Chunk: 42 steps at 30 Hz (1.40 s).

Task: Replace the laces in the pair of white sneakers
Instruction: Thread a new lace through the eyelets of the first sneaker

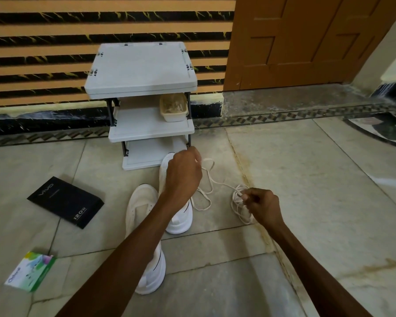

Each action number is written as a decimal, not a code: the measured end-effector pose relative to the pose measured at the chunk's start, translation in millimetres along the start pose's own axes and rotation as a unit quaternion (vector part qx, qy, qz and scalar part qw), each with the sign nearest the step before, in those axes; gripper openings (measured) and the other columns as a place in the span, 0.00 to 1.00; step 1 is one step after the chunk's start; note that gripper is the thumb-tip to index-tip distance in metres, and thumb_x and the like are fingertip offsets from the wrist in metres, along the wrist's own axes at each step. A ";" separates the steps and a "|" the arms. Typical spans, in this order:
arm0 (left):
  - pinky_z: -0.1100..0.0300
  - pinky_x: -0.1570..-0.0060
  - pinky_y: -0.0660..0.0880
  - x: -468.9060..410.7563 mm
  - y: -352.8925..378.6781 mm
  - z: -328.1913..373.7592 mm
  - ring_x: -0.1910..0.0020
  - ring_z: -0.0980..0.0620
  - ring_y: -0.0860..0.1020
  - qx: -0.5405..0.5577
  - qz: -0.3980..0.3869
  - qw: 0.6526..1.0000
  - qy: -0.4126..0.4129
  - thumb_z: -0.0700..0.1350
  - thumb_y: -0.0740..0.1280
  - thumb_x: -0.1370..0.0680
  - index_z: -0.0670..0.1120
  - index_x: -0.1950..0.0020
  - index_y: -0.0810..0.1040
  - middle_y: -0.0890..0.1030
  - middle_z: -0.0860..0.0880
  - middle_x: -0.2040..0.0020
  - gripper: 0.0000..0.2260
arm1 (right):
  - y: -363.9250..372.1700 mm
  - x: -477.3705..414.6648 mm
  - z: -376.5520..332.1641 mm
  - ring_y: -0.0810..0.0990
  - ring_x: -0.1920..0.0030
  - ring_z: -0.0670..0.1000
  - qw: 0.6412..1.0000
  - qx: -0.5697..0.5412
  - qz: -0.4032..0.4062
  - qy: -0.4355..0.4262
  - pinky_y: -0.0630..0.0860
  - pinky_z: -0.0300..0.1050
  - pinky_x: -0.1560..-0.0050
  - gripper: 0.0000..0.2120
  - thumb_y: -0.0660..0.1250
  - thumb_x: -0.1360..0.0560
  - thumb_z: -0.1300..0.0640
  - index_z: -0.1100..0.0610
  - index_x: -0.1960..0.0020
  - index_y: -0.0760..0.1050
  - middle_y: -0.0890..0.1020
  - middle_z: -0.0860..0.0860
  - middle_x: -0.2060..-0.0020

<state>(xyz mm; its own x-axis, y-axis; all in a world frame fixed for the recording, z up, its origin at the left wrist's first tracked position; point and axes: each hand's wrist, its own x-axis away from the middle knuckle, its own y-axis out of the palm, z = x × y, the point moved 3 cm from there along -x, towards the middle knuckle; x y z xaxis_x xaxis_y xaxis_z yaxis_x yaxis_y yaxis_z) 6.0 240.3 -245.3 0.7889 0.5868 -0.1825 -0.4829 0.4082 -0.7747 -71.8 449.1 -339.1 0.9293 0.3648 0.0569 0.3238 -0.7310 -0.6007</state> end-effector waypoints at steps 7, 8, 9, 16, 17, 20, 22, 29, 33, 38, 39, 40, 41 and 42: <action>0.51 0.54 0.82 10.2 15.4 -10.8 0.67 0.48 0.81 0.295 -0.153 0.931 -0.153 0.33 0.70 0.27 0.42 0.59 0.83 0.84 0.40 0.62 0.05 | -0.8 6.8 -57.6 0.80 0.63 0.52 0.962 -0.267 -0.062 0.017 0.80 0.45 0.60 0.03 0.67 0.24 0.69 0.68 0.51 0.78 0.81 0.61 0.63; 0.53 0.55 0.82 10.9 15.6 -11.2 0.67 0.49 0.82 0.308 -0.166 0.925 -0.150 0.32 0.70 0.26 0.41 0.59 0.83 0.83 0.39 0.61 0.06 | 0.2 6.3 -63.6 0.80 0.62 0.53 0.960 -0.271 -0.074 0.009 0.81 0.45 0.58 0.04 0.66 0.23 0.68 0.68 0.50 0.79 0.81 0.63 0.61; 0.57 0.58 0.82 12.3 15.3 -11.2 0.67 0.51 0.82 0.315 -0.177 0.922 -0.139 0.32 0.70 0.26 0.41 0.57 0.83 0.83 0.41 0.62 0.06 | 1.6 6.0 -68.1 0.81 0.61 0.53 0.958 -0.276 -0.080 0.003 0.82 0.45 0.57 0.06 0.66 0.23 0.67 0.69 0.49 0.79 0.82 0.65 0.60; 0.49 0.54 0.82 16.1 6.9 -17.9 0.63 0.44 0.84 0.259 -0.152 0.948 -0.106 0.35 0.74 0.28 0.45 0.57 0.83 0.84 0.43 0.63 0.05 | 18.2 1.8 -87.5 0.85 0.57 0.56 0.971 -0.204 -0.112 -0.049 0.83 0.48 0.53 0.08 0.70 0.27 0.70 0.64 0.48 0.82 0.85 0.60 0.58; 0.49 0.55 0.82 16.2 5.5 -19.0 0.63 0.45 0.84 0.245 -0.143 0.954 -0.101 0.36 0.74 0.29 0.46 0.59 0.83 0.84 0.44 0.64 0.06 | 20.0 1.4 -89.8 0.85 0.59 0.55 0.976 -0.176 -0.107 -0.069 0.83 0.47 0.54 0.08 0.70 0.27 0.70 0.63 0.49 0.83 0.85 0.58 0.60; 0.55 0.56 0.83 17.9 0.7 -25.2 0.66 0.52 0.84 0.228 -0.138 0.960 -0.089 0.37 0.75 0.29 0.49 0.61 0.83 0.84 0.48 0.65 0.07 | 24.1 2.7 -97.4 0.82 0.66 0.46 0.983 -0.100 -0.058 -0.142 0.80 0.37 0.61 0.06 0.72 0.28 0.67 0.57 0.56 0.84 0.85 0.51 0.64; 0.61 0.56 0.81 18.3 -2.4 -29.5 0.64 0.54 0.84 0.231 -0.145 0.958 -0.087 0.38 0.74 0.28 0.47 0.57 0.85 0.85 0.48 0.62 0.05 | 25.3 2.8 -101.6 0.80 0.65 0.41 0.982 -0.078 -0.030 -0.167 0.78 0.34 0.62 0.05 0.74 0.29 0.66 0.57 0.57 0.85 0.85 0.48 0.63; 0.60 0.60 0.81 21.5 -18.9 -44.2 0.65 0.50 0.84 0.302 -0.138 0.937 -0.112 0.36 0.74 0.27 0.42 0.52 0.83 0.85 0.42 0.62 0.06 | 40.3 4.8 -118.0 0.80 0.67 0.36 0.978 -0.083 -0.018 -0.190 0.73 0.25 0.62 0.08 0.75 0.31 0.67 0.58 0.54 0.82 0.81 0.42 0.69; 0.47 0.54 0.83 25.2 -29.2 -54.7 0.63 0.46 0.85 0.302 -0.134 0.938 -0.105 0.39 0.75 0.27 0.43 0.52 0.84 0.85 0.44 0.63 0.05 | 51.9 6.7 -128.0 0.81 0.64 0.39 0.977 -0.035 -0.042 -0.208 0.73 0.26 0.63 0.18 0.76 0.32 0.66 0.54 0.48 0.72 0.82 0.47 0.68; 0.44 0.52 0.82 29.6 -41.9 -63.6 0.61 0.44 0.85 0.309 -0.133 0.938 -0.085 0.36 0.74 0.27 0.41 0.52 0.84 0.85 0.41 0.59 0.05 | 60.7 8.8 -144.8 0.81 0.66 0.44 0.965 0.025 -0.081 -0.247 0.79 0.43 0.63 0.23 0.73 0.30 0.69 0.49 0.48 0.65 0.82 0.49 0.68; 0.45 0.52 0.82 30.3 -44.2 -64.3 0.61 0.44 0.85 0.309 -0.130 0.939 -0.080 0.36 0.74 0.27 0.41 0.52 0.84 0.85 0.41 0.59 0.05 | 61.2 8.2 -147.0 0.81 0.66 0.43 0.963 0.033 -0.077 -0.254 0.79 0.42 0.63 0.22 0.73 0.30 0.68 0.49 0.48 0.65 0.82 0.48 0.68; 0.46 0.52 0.82 31.1 -47.0 -65.3 0.62 0.45 0.85 0.313 -0.125 0.938 -0.076 0.36 0.74 0.27 0.41 0.52 0.84 0.85 0.41 0.59 0.05 | 61.8 8.0 -149.8 0.81 0.66 0.43 0.962 0.041 -0.071 -0.260 0.79 0.41 0.63 0.21 0.74 0.30 0.67 0.50 0.48 0.67 0.83 0.48 0.67; 0.46 0.53 0.82 32.0 -49.6 -66.0 0.62 0.45 0.85 0.321 -0.119 0.937 -0.074 0.36 0.73 0.26 0.40 0.53 0.84 0.85 0.41 0.60 0.04 | 61.9 8.0 -151.9 0.81 0.65 0.43 0.962 0.044 -0.064 -0.261 0.78 0.39 0.62 0.18 0.75 0.30 0.64 0.52 0.48 0.69 0.83 0.48 0.66; 0.46 0.53 0.82 32.8 -51.9 -66.4 0.62 0.46 0.85 0.331 -0.110 0.934 -0.074 0.36 0.72 0.26 0.40 0.53 0.84 0.85 0.41 0.60 0.03 | 61.9 8.1 -153.5 0.81 0.64 0.43 0.964 0.039 -0.059 -0.258 0.76 0.35 0.62 0.15 0.75 0.29 0.62 0.53 0.48 0.72 0.83 0.47 0.65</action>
<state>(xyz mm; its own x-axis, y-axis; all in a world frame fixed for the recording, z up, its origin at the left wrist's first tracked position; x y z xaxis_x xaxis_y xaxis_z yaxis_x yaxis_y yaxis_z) 82.2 191.9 -251.3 0.8597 0.5071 0.0608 -0.4821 0.8451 -0.2310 -16.9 318.2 -253.4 0.6681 0.6958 -0.2636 0.3891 -0.6287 -0.6733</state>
